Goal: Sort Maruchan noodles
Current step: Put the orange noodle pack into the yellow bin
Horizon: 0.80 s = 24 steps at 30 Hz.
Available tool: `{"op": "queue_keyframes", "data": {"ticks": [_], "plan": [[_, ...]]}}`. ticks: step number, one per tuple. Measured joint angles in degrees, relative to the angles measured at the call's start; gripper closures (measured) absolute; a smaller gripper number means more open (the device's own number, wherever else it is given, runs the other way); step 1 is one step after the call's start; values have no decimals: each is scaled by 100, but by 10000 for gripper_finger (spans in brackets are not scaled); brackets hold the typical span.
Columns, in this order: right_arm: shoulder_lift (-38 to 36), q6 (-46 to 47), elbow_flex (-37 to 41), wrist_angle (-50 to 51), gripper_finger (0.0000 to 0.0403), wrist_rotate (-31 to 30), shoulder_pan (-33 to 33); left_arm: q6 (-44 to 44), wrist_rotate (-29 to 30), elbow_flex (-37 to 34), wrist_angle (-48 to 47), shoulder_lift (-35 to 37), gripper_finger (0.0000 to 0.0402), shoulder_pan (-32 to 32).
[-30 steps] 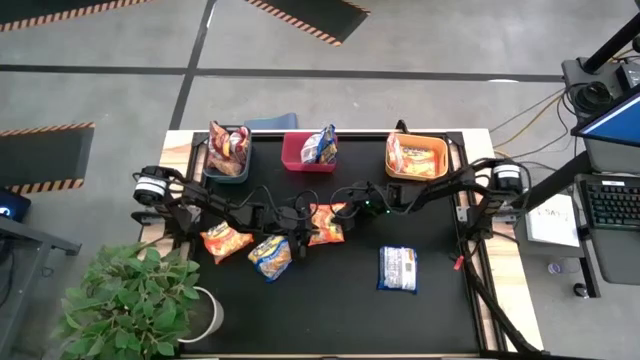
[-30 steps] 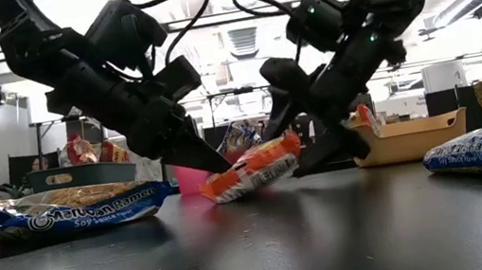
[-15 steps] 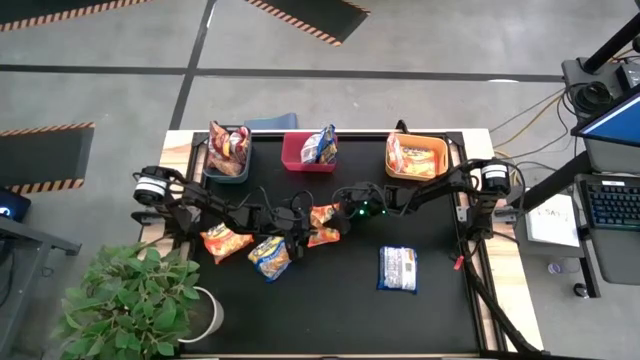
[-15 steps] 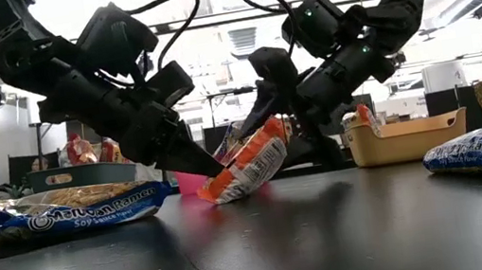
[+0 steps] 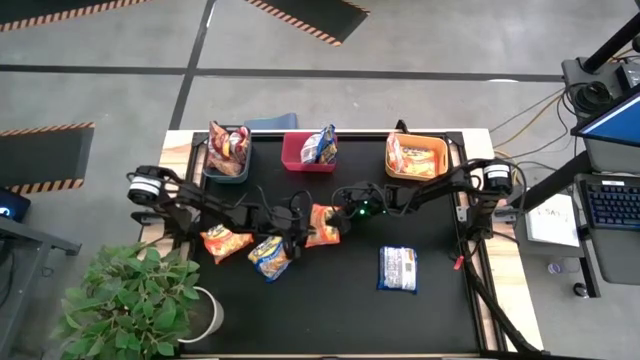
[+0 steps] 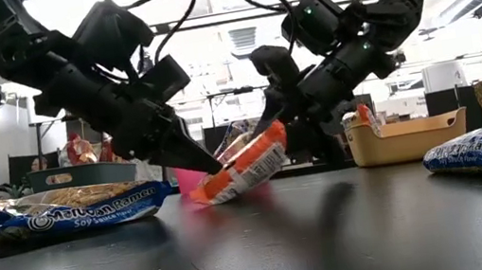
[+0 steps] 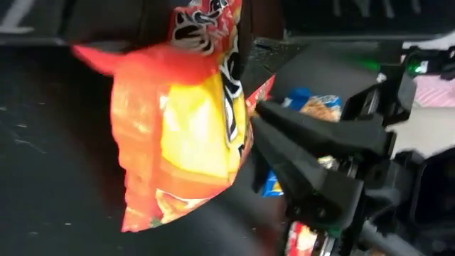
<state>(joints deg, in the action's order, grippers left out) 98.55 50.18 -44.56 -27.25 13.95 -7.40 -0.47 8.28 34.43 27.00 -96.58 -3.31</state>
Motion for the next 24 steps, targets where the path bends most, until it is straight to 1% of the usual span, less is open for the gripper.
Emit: {"op": "queue_keyframes", "data": {"ticks": [4, 8, 13, 17, 21, 24], "plan": [[-152, -108, 0, 125, 308, 66, 2, 262, 51, -5, -392, 473, 364, 9], [-466, -274, 0, 441, 309, 59, -7, 563, 61, 0, -622, 1041, 364, 9], [-1007, -369, 0, 990, 310, 0, -45, 1078, 57, 0, -562, 1793, 364, 7], [-1520, -456, -59, 1662, 310, -92, -77, 1472, 50, 2, -356, 2325, 364, 7], [-2031, -654, -285, 2578, 310, -471, -76, 1658, 30, 11, -79, 2688, 364, 7], [-2279, -817, -471, 3336, 310, -928, -74, 1618, 28, 13, -57, 2788, 364, 4]]}}
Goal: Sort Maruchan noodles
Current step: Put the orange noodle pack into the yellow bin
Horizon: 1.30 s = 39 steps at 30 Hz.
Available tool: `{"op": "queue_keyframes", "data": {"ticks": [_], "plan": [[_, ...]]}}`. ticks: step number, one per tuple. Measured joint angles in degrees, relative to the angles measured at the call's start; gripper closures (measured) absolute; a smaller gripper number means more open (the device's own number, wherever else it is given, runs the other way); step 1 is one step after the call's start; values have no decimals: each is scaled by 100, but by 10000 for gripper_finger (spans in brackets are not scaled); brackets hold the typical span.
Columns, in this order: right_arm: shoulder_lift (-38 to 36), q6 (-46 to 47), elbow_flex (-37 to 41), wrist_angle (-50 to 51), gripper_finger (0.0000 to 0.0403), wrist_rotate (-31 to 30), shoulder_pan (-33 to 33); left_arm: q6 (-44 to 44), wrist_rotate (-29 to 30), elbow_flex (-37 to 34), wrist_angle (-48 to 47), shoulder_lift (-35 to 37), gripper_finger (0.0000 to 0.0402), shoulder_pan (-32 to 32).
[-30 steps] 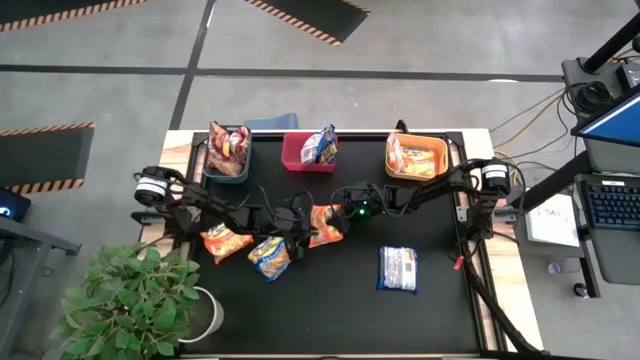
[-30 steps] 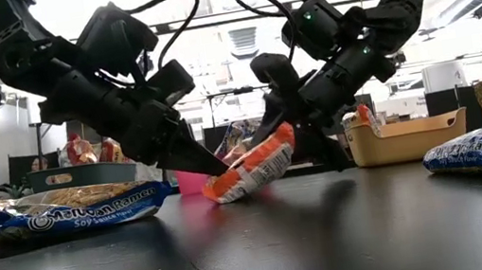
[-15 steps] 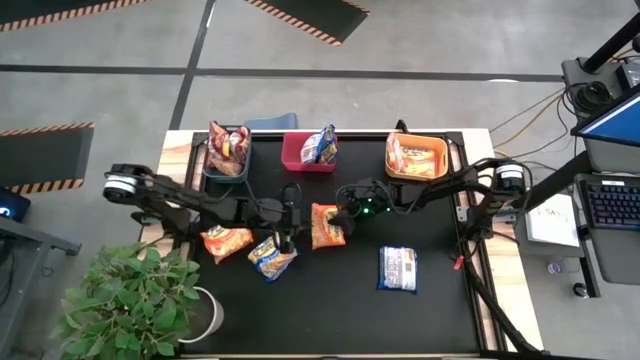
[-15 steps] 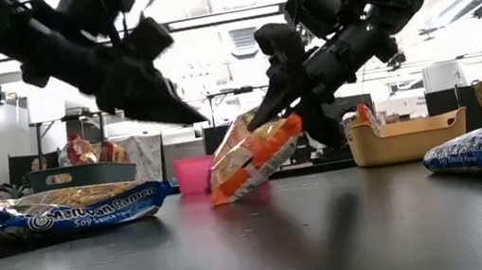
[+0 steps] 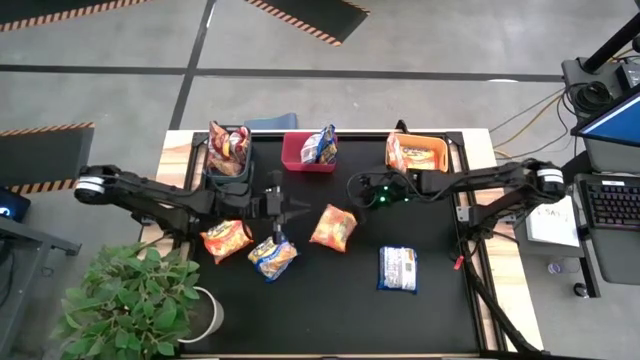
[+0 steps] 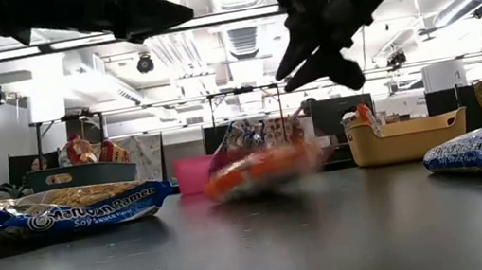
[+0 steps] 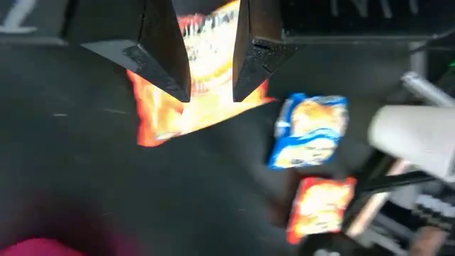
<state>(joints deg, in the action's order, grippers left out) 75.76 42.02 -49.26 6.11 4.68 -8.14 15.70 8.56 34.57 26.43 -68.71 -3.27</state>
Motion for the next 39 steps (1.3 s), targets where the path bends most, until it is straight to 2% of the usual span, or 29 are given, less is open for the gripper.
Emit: {"op": "queue_keyframes", "data": {"ticks": [6, 13, 16, 20, 25, 31, 39], "plan": [[-197, -23, -85, 758, 310, -177, 2, -348, -12, -37, -183, -438, 364, 0], [-110, 352, -10, 1595, 299, -123, 76, -845, -286, -19, -172, -1659, 364, -4], [-32, 516, 7, 1896, 273, -121, 101, -1002, -367, 101, -133, -2243, 364, -7], [132, 698, 53, 1921, 223, 243, 137, -1078, -517, 363, 97, -2958, 364, -7], [323, 823, 114, 1839, 148, 310, 192, -1078, -629, 696, -26, -3425, 364, -7], [437, 1131, 598, 600, 89, 280, 216, -1246, -629, 650, -67, -3445, 364, -7], [435, 1416, 1326, -1167, 77, 144, 214, -1329, -621, 625, 160, -3586, 364, -7]]}}
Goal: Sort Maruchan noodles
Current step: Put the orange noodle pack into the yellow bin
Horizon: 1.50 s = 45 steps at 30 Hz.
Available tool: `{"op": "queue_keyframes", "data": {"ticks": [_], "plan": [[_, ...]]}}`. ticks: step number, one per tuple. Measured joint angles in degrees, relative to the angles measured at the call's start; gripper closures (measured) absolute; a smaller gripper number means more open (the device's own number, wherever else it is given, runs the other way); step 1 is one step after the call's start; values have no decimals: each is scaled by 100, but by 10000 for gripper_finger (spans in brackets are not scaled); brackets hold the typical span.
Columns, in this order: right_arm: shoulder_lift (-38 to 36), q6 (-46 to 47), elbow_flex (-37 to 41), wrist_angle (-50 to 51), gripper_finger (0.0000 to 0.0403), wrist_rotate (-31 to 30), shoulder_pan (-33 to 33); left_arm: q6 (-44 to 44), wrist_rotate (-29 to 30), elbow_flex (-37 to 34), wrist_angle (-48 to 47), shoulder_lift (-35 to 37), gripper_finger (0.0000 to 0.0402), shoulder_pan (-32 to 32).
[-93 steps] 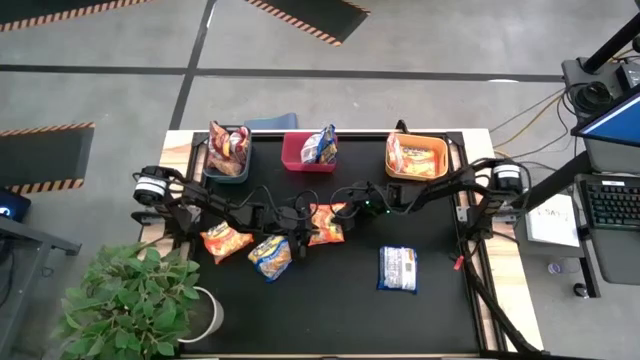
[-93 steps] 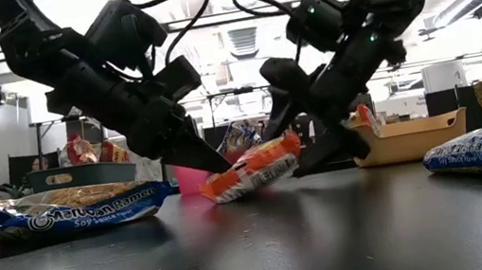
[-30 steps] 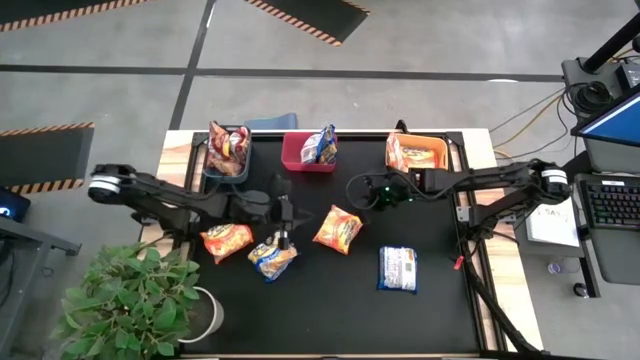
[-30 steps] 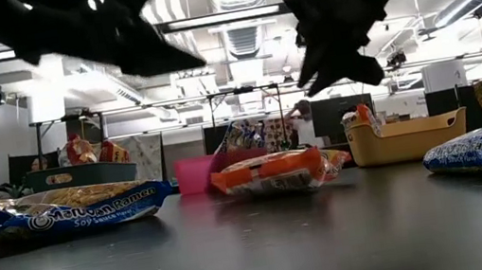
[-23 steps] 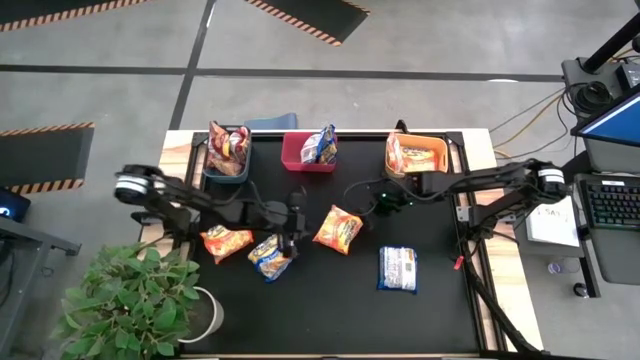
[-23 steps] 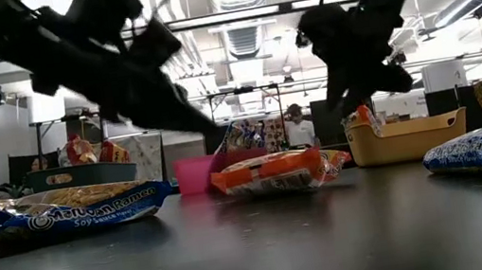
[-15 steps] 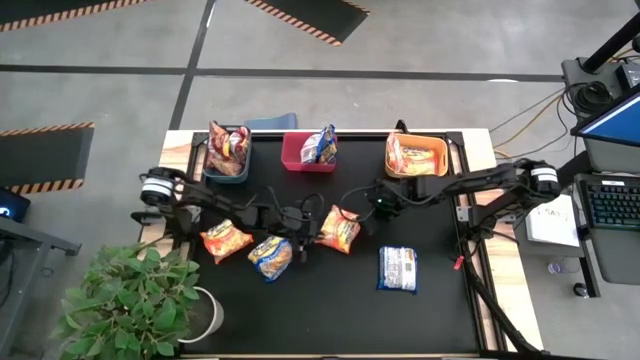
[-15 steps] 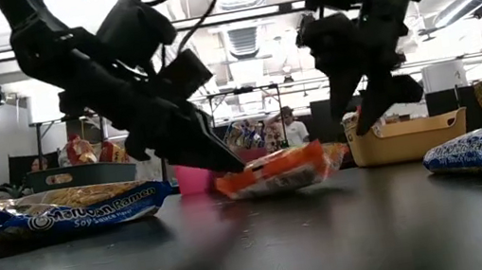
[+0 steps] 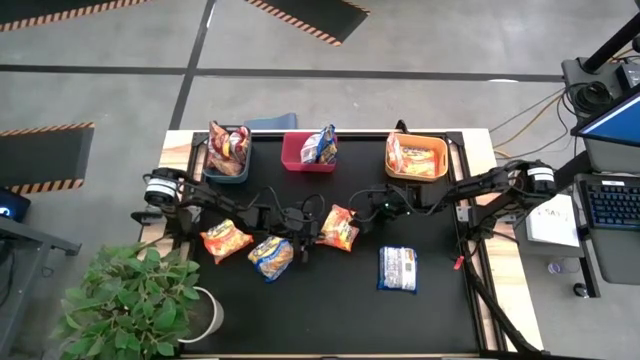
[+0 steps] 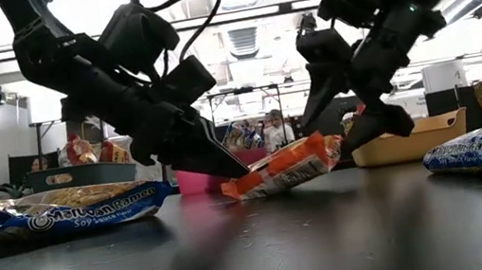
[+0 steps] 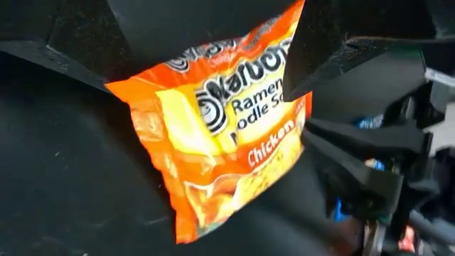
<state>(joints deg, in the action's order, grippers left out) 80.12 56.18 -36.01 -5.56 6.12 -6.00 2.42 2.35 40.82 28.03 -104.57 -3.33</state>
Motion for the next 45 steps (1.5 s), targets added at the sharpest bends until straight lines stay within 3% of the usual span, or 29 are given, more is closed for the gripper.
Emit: {"op": "queue_keyframes", "data": {"ticks": [9, 19, 23, 27, 37, 45], "plan": [[143, 427, 761, -1615, 78, -455, 88, -15, 13, 3, 81, -92, 364, 0], [1516, 420, 783, -4152, 79, -694, 564, -4, 19, -7, 127, -112, 364, 0], [1749, 330, 638, -4339, 82, -658, 561, -2, 18, -15, 148, -114, 364, 0], [1785, 274, 560, -4285, 118, -642, 560, -2, 11, -24, 217, -125, 364, 0], [1777, 305, 564, -4278, 276, -644, 557, 21, -55, -41, 271, -127, 364, -12], [1661, 127, 576, -4229, 284, -561, 543, 211, 118, -542, 586, 310, 364, 11]]}}
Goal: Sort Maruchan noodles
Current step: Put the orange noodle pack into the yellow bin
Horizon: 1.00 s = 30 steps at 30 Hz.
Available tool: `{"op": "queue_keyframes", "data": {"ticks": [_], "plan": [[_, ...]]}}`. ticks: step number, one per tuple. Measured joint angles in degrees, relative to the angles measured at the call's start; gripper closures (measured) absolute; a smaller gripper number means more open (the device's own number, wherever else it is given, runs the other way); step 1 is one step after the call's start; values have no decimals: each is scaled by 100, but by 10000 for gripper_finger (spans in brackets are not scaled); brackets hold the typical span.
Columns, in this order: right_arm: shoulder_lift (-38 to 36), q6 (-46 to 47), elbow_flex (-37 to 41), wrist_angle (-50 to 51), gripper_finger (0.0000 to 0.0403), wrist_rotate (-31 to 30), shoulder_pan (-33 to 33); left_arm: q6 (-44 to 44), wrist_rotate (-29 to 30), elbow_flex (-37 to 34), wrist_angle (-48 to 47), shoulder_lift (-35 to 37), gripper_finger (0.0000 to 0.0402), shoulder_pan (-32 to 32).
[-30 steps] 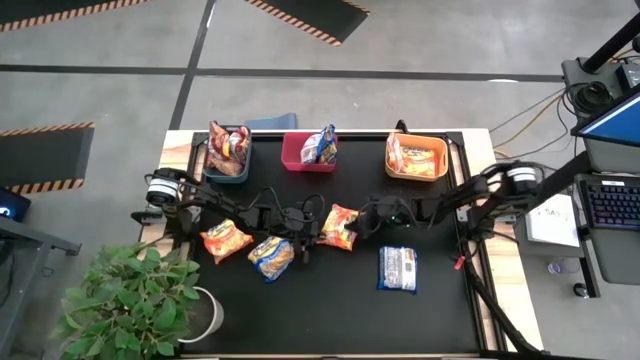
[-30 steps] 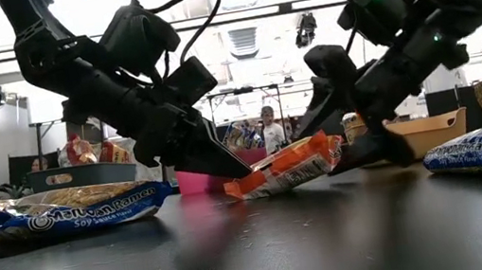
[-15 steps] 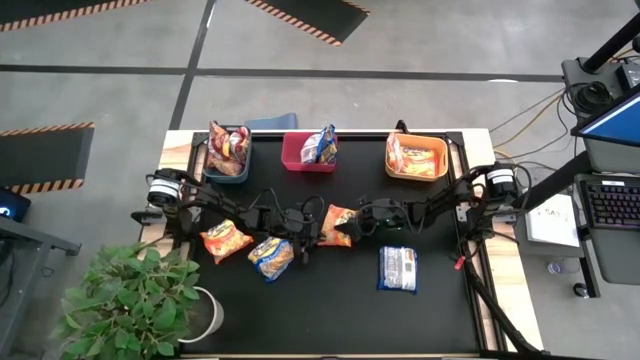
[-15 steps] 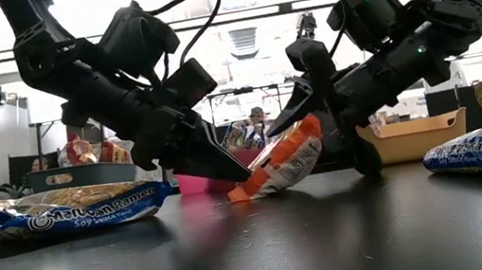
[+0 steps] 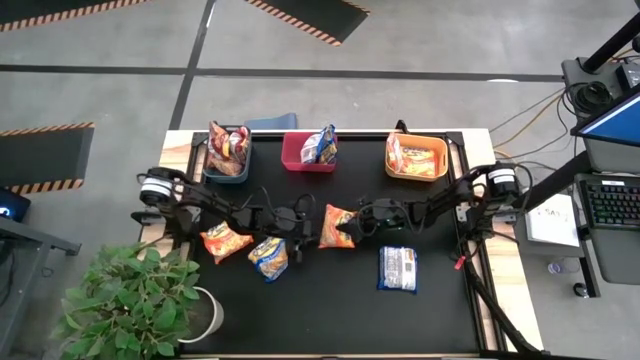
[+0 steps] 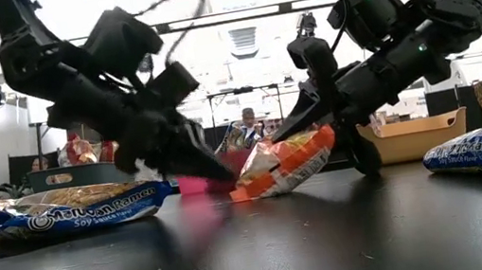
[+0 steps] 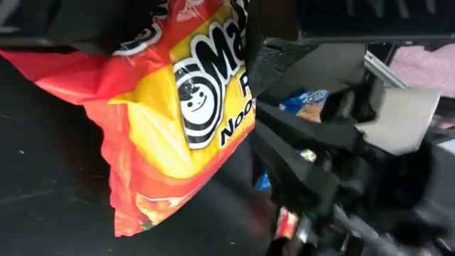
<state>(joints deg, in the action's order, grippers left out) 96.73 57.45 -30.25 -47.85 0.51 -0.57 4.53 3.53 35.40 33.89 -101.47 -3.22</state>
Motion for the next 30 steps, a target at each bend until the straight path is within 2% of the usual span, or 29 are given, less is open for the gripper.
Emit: {"op": "queue_keyframes", "data": {"ticks": [6, 10, 13, 17, 21, 24, 27, 30], "plan": [[-524, -433, 23, 23, 297, -11, -86, 170, 200, -271, 213, 696, 364, 0], [-1103, -780, 21, 510, 298, -108, -127, 376, 220, -325, 254, 1103, 364, 0], [-1662, -1129, -24, 1040, 298, -330, -146, 478, 350, -339, 261, 1277, 364, 0], [-2514, -1658, -116, 1975, 298, -941, -159, 524, 510, -344, 287, 1344, 364, 2], [-3396, -2321, -484, 3725, 298, -2187, -164, 497, 512, -376, 287, 1314, 364, 2], [-3840, -2593, -943, 5544, 301, -3791, -222, 440, 512, -389, 313, 1253, 364, 2], [-4045, -2226, -1324, 7217, 304, -5249, -347, 391, 512, -387, 319, 1178, 364, 1], [-4136, -1810, -1484, 8060, 305, -5708, -543, 376, 512, -387, 345, 1087, 364, 2]]}}
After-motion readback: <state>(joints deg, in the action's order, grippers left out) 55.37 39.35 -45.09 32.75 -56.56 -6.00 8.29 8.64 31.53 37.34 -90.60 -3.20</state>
